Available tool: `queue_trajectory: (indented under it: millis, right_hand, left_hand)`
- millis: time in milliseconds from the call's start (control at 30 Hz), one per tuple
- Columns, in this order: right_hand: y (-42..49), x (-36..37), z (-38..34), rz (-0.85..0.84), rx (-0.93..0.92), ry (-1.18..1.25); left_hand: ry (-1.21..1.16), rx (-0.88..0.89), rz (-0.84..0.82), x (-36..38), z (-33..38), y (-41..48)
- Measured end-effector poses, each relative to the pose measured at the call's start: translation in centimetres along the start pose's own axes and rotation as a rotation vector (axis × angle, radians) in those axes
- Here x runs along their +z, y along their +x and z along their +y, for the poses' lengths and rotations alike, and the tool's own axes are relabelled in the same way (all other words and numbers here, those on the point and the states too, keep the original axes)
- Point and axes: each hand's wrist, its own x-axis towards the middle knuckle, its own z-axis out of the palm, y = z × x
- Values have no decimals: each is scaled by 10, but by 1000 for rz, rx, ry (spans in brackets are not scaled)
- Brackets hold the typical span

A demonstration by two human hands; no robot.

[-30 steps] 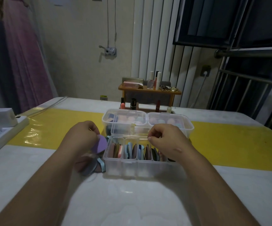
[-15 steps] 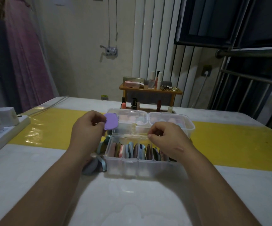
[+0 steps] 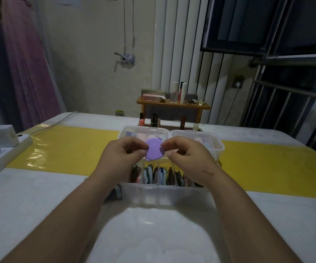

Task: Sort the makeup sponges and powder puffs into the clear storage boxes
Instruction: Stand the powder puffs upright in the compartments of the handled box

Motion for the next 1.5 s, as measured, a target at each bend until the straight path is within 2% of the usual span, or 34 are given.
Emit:
queue_trajectory:
  millis: [200,400,533,700,900,1267,1500]
  right_hand:
    - [1,-6,2,100,20,26]
    - [1,-19,5,232,62,52]
    - [0,-28,9,309,121,-4]
    - [0,-33,15,357,194,-99]
    - [1,-31,16,301,311,-188]
    - [3,-30,19,85,421,-355]
    - [4,-28,16,26,456,-411]
  left_hand:
    - [54,50,-97,-3,0,-5]
    - [212,87,-26,-1,-5,-1]
    - [309,-63,44,-1,-11,4]
    - [162,-299,21,-3,-27,11]
    - [147,-311,88,-1,-27,11]
    - [129,-317,95,-2,-28,11]
    - [115,-329,98,-1,-30,12]
